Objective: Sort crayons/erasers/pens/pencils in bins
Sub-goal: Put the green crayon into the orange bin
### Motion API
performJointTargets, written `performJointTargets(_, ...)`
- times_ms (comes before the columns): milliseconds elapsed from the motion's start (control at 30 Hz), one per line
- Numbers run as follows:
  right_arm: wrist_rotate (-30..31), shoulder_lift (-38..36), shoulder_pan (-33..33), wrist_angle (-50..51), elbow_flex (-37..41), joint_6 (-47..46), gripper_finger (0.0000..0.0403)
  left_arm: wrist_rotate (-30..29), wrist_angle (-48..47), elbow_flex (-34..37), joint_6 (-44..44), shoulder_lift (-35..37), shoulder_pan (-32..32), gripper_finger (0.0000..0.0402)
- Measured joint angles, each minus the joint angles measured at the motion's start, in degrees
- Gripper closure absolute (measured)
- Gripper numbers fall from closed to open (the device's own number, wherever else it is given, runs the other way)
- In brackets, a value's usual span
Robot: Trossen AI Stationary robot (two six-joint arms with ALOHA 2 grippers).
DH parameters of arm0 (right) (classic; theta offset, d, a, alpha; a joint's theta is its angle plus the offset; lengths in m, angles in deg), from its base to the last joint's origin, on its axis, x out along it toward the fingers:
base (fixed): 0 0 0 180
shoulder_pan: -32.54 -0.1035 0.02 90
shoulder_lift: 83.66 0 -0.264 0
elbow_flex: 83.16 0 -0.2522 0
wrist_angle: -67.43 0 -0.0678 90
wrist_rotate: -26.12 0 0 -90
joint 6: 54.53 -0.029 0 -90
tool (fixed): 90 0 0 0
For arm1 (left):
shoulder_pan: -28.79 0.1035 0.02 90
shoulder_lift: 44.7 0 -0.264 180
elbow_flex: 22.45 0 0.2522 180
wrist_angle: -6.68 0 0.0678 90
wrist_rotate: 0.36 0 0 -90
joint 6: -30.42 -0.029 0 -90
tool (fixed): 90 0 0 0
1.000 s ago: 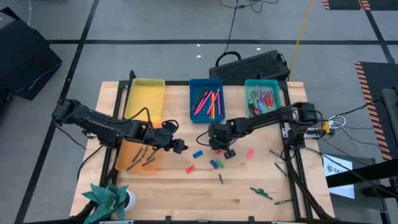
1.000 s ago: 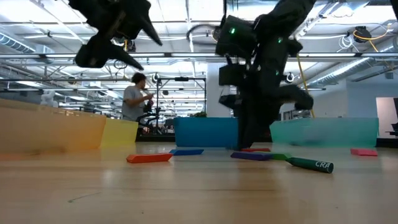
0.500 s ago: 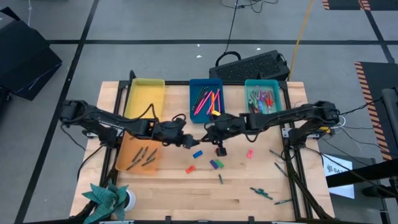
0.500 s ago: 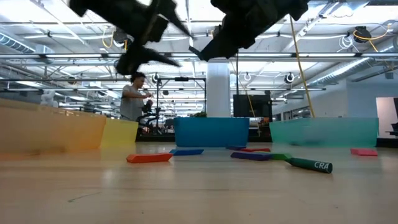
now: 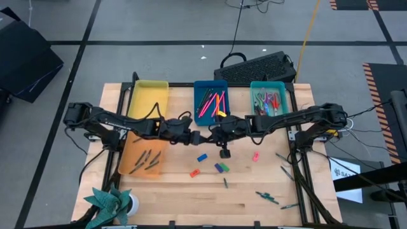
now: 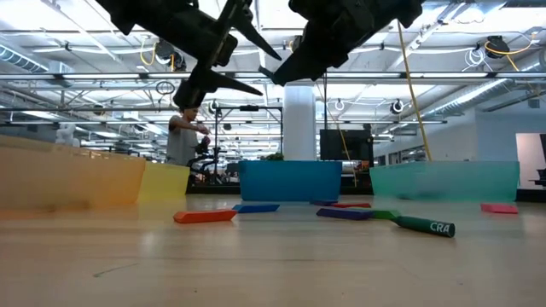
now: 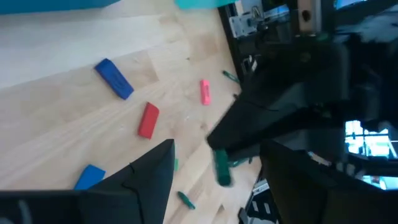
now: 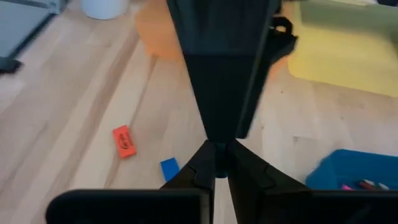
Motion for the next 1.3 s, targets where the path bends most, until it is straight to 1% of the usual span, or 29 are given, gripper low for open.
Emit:
performJointTargets(67,1.75,0.0,0.0,0.05,0.0,0.03,0.0383,0.12,0.37,0.0,0.19,0.0,0.16,0.0168)
performJointTargets(167,2.01,0.0,0.09,-0.02,0.0,0.02,0.0383,0.39,0.33,0.0,0.17,0.0,0.2,0.0192)
performJointTargets(567,2.66,-0.02,0.09,-0.13,-0.02,-1.47,0.0383,-0.35,0.44,0.0,-1.7,0.0,1.35,0.0346)
performJointTargets(633,3.56,-0.02,0.09,-0.08,-0.02,-1.68,0.0383,-0.33,0.44,0.0,-2.56,0.0,1.33,0.0368)
performJointTargets(700,3.38,-0.04,0.34,0.0,-0.02,-2.42,0.0383,-0.04,0.54,0.0,-3.17,0.0,1.33,0.0381)
performJointTargets(767,3.16,-0.07,0.46,0.05,-0.02,-2.87,0.0383,0.4,0.56,0.0,-3.28,0.0,1.4,0.038)
performJointTargets(833,3.17,-0.07,0.46,0.03,-0.04,-2.89,0.0383,0.5,0.63,0.0,-3.21,0.0,1.38,0.0361)
performJointTargets(1000,3.54,-0.07,0.55,0.0,-0.07,-2.91,0.0383,0.74,1.01,0.0,-3.36,0.0,1.33,0.0265)
performJointTargets(1067,3.6,-0.07,0.55,0.0,-0.07,-2.91,0.0383,0.75,1.01,0.0,-3.93,0.0,1.32,0.0235)
performJointTargets(1133,3.57,-0.07,0.55,0.0,-0.07,-2.91,0.0383,0.75,0.99,0.0,-3.98,0.0,1.31,0.0214)
performJointTargets(1233,3.54,-0.07,0.55,0.0,-0.07,-2.91,0.0383,-0.26,0.96,0.0,-3.89,0.0,1.33,0.0212)
performJointTargets(1300,3.54,-0.07,0.55,0.0,-0.07,-2.91,0.0383,-0.42,0.93,0.0,-3.91,0.0,1.33,0.0231)
